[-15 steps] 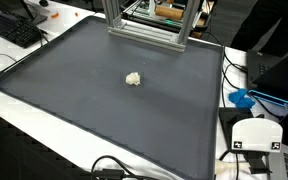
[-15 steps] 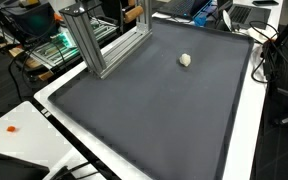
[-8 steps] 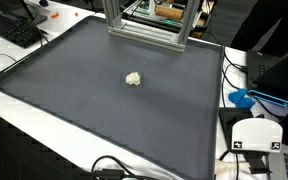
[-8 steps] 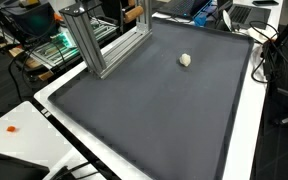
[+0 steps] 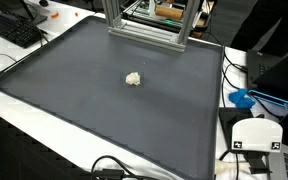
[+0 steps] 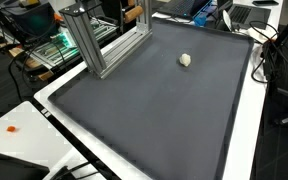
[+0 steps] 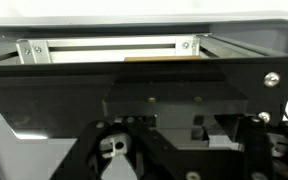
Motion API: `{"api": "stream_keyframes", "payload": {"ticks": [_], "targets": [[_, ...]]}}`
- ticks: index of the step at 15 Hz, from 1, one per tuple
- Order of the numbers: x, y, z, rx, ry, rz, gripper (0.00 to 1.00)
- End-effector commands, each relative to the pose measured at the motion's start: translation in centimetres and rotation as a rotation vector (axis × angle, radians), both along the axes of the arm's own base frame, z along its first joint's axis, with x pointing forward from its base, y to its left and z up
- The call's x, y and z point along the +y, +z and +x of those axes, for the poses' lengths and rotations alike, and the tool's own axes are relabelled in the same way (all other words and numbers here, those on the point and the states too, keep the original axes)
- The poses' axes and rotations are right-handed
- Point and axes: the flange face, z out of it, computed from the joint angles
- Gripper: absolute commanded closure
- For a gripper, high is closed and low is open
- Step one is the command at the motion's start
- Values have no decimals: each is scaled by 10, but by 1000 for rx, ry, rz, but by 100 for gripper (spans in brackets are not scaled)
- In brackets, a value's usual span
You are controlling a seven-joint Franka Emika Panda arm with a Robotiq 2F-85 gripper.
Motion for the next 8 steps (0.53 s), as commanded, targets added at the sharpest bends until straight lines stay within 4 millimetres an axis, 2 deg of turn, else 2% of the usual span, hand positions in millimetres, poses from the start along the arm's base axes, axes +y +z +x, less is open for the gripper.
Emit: {"api": "stream_keyframes", "payload": {"ticks": [1,4,8], "targets": [[5,-12,-1,35,-20,1,50],[1,-8,0,32,-26,-6,70],[2,-8,-1,39,-25,-9,71]]}}
